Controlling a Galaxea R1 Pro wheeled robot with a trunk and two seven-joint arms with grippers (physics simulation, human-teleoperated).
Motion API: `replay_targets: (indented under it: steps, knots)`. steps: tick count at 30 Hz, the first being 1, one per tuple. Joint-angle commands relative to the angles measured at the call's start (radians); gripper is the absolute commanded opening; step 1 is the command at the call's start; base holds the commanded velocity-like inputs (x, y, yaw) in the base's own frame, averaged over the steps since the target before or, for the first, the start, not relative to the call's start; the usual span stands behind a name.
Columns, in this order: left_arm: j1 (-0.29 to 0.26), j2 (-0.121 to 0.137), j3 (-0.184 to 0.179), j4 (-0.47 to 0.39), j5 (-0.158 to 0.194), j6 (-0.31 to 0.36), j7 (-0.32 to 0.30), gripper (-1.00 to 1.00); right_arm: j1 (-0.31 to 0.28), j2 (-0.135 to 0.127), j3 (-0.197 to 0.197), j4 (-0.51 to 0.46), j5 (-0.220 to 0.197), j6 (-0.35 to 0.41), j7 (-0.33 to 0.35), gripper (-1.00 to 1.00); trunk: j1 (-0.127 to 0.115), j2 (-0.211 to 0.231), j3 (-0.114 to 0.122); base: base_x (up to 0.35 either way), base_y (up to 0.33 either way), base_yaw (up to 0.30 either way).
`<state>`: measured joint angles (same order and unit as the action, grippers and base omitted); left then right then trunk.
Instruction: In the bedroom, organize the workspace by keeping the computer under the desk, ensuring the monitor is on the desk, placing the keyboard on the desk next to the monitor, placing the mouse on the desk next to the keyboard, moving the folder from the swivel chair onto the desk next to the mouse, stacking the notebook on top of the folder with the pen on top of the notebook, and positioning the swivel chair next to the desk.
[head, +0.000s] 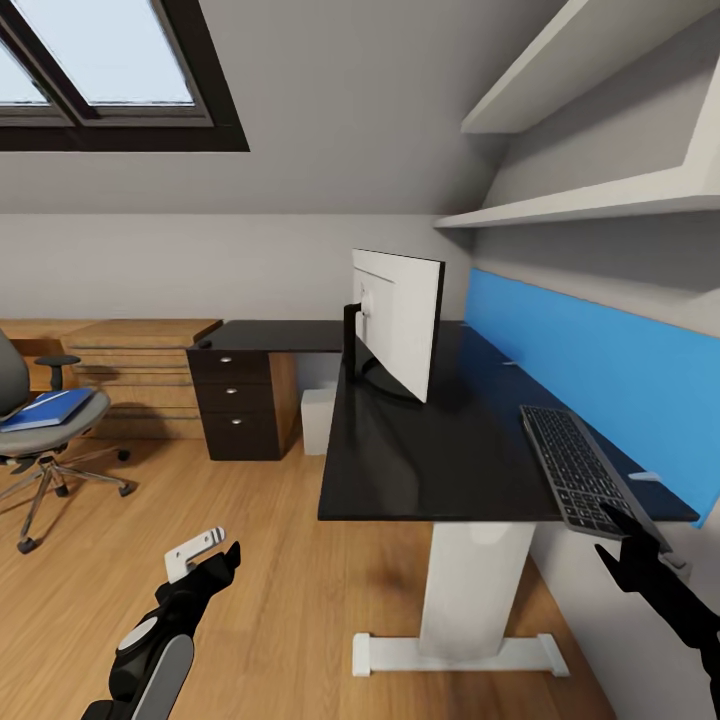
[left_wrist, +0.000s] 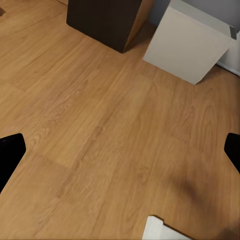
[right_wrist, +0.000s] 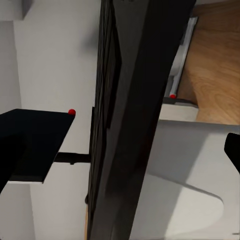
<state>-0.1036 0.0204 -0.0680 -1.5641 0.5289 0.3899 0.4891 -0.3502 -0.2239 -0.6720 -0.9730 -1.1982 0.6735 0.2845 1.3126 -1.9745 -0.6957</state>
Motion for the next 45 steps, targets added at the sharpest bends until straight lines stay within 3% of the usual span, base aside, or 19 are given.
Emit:
replay_targets:
  steps: [1, 16, 17, 33, 41, 45]
  knots:
    - [-0.001, 0.001, -0.002, -0.001, 0.009, 0.001, 0.009, 1.00, -0.001, 0.001, -0.003, 0.000, 0.000, 0.006, 0.002, 1.00, 0.000, 0.000, -0.001, 0.024, 0.000, 0.000]
    - [-0.001, 0.001, -0.003, 0.000, 0.008, 0.003, 0.009, 1.00, -0.001, 0.001, -0.002, 0.000, 0.001, 0.006, 0.002, 1.00, 0.000, 0.000, -0.001, 0.003, 0.000, 0.000]
    - [-0.001, 0.001, -0.003, 0.000, 0.008, 0.003, 0.009, 1.00, -0.001, 0.001, -0.002, -0.001, 0.001, 0.006, 0.002, -1.00, 0.000, 0.000, -0.001, 0.000, 0.000, 0.000]
    - [-0.001, 0.000, -0.013, 0.001, 0.010, 0.002, 0.009, 1.00, -0.001, 0.001, -0.001, -0.001, 0.007, 0.006, 0.002, -1.00, 0.000, 0.000, -0.001, 0.000, 0.000, 0.000]
    - [-0.001, 0.000, -0.024, 0.001, 0.008, 0.001, 0.012, 1.00, -0.001, 0.001, 0.000, -0.005, 0.011, 0.006, 0.004, -1.00, -0.031, 0.056, 0.024, 0.000, 0.000, 0.000]
    - [-0.001, 0.000, -0.030, 0.001, 0.008, 0.001, 0.014, 1.00, -0.001, 0.003, 0.003, -0.044, 0.033, 0.008, 0.005, -1.00, -0.046, 0.084, 0.037, 0.000, 0.000, 0.000]
